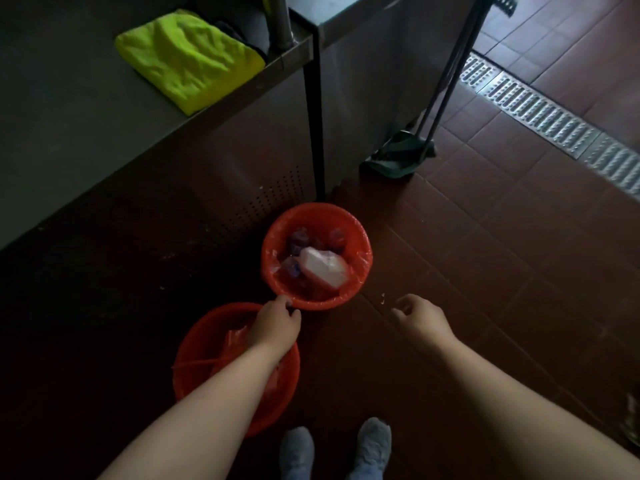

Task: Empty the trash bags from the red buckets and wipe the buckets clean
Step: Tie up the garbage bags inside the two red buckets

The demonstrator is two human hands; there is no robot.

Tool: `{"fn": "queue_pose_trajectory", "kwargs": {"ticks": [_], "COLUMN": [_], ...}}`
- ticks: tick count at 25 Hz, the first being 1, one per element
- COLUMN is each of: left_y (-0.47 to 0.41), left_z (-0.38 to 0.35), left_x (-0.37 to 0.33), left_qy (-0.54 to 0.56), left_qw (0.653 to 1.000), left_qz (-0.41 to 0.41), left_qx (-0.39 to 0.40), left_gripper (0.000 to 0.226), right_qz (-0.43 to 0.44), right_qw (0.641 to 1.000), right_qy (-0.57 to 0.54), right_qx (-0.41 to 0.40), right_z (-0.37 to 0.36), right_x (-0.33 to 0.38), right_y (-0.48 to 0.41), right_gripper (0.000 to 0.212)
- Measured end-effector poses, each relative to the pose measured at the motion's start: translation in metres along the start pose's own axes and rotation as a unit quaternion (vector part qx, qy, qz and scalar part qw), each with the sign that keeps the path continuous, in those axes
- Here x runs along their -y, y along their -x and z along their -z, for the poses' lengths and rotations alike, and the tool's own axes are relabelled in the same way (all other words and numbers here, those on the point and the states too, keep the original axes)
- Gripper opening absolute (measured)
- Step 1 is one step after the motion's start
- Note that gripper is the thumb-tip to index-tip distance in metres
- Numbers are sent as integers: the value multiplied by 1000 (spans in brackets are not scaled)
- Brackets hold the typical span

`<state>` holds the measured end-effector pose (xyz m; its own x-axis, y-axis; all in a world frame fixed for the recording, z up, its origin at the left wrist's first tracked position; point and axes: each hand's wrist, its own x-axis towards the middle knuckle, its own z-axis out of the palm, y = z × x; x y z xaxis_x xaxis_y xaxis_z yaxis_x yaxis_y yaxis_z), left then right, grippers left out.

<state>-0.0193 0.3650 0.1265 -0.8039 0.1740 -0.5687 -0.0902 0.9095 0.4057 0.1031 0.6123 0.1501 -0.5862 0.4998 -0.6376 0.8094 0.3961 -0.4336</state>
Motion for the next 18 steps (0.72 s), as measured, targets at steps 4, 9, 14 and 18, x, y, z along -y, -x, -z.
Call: {"fn": "queue_pose_trajectory", "kwargs": {"ticks": [4, 9, 14, 18], "left_y": [-33, -80, -139, -186], "left_z": [0, 10, 27, 29], "left_x": [-16, -13, -9, 1], "left_qy": [22, 8, -1, 27], "left_qw": [1000, 999, 998, 994], "left_qz": [-17, 34, 56, 109], "left_qx": [-10, -14, -15, -13], "left_gripper": [7, 12, 14, 8], "right_qz": [-14, -35, -34, -40], "right_qw": [1000, 999, 999, 998], "right_qy": [1, 14, 23, 18], "right_qx": [12, 28, 25, 38], "right_z": [11, 4, 2, -14], "right_x": [7, 29, 61, 73], "right_y": [-35, -81, -132, -175], "right_gripper": [20, 7, 10, 14]}}
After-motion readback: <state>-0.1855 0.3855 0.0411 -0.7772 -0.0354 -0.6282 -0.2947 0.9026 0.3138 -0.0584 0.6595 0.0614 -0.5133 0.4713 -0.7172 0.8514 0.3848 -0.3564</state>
